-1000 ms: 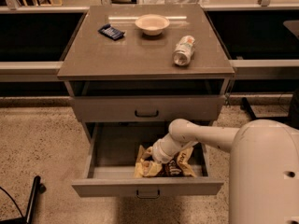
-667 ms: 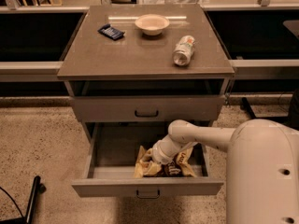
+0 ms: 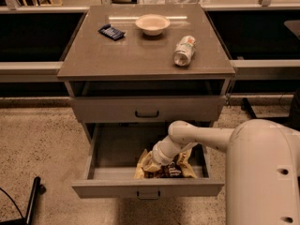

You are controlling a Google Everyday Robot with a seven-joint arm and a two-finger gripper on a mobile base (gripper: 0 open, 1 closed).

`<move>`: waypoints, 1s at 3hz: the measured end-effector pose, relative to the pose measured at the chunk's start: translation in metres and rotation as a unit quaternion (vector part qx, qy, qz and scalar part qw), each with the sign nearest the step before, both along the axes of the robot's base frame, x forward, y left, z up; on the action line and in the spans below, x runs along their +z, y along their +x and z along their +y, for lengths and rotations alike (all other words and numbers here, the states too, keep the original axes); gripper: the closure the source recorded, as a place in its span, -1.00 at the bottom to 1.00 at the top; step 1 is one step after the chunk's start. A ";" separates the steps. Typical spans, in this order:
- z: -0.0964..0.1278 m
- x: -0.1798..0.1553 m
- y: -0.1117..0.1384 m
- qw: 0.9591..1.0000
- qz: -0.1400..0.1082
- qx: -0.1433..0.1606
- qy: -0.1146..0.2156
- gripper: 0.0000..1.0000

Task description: Pick brown chip bag from middle drawer and place on counter

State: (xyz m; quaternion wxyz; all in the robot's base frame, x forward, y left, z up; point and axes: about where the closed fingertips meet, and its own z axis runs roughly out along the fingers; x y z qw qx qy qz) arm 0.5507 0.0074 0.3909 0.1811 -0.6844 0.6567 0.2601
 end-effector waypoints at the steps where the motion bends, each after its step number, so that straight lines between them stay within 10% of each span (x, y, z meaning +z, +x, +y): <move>1: 0.001 0.015 0.004 1.000 -0.018 -0.003 0.013 1.00; 3: -0.008 0.095 0.014 0.988 -0.099 -0.030 0.113 1.00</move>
Offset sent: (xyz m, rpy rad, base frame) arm 0.0194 -0.0120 0.0944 0.2192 -0.2131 -0.0714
